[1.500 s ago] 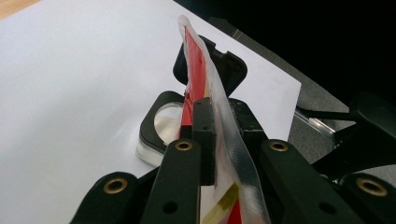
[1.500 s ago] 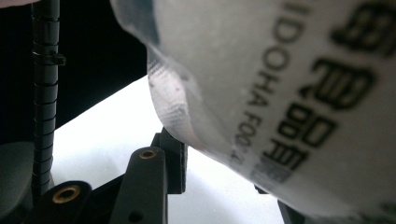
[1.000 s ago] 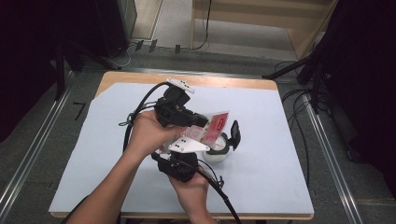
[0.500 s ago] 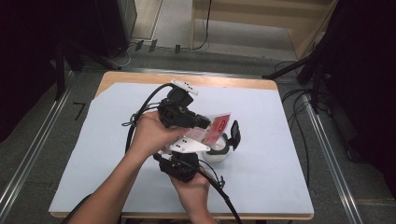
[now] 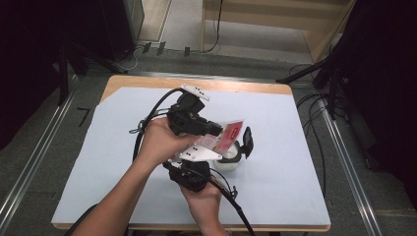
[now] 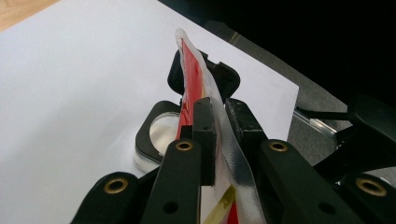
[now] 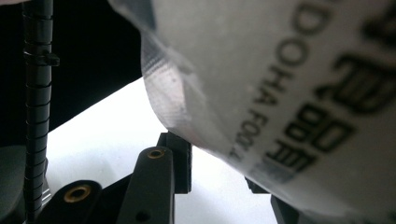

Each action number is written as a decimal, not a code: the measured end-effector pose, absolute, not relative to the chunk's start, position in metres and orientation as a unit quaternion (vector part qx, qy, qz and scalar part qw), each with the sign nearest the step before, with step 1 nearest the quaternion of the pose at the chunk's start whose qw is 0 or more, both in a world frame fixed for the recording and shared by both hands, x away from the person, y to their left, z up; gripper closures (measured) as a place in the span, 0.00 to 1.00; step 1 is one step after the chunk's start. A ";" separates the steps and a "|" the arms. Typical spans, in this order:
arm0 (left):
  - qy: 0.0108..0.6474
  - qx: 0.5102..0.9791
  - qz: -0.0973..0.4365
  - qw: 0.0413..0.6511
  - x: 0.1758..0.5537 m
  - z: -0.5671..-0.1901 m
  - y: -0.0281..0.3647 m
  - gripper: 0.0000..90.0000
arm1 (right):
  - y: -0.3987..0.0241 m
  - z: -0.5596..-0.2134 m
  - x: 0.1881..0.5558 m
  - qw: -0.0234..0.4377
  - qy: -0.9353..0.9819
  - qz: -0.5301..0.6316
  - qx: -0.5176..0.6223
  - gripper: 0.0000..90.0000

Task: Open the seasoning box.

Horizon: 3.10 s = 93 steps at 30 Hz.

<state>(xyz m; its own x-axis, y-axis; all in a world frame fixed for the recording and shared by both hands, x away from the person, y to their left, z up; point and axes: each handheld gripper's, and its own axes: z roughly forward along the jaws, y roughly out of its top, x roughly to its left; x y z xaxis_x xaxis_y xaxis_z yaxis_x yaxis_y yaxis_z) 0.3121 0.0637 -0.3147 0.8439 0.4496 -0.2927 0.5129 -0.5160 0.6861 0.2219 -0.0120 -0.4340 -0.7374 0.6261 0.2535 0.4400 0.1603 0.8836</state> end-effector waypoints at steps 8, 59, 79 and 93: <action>0.277 0.869 -0.041 0.408 0.313 -0.315 0.065 0.93 | -0.013 -0.434 0.222 0.088 0.758 0.543 0.352 0.81; 0.281 0.863 -0.023 0.420 0.313 -0.310 0.068 0.95 | -0.015 -0.431 0.230 0.102 0.760 0.537 0.351 1.00; 0.277 0.867 -0.028 0.414 0.315 -0.313 0.063 0.95 | -0.015 -0.435 0.229 0.082 0.758 0.543 0.353 0.99; 0.278 0.869 -0.034 0.408 0.319 -0.311 0.062 0.95 | -0.015 -0.431 0.230 0.080 0.758 0.542 0.353 0.99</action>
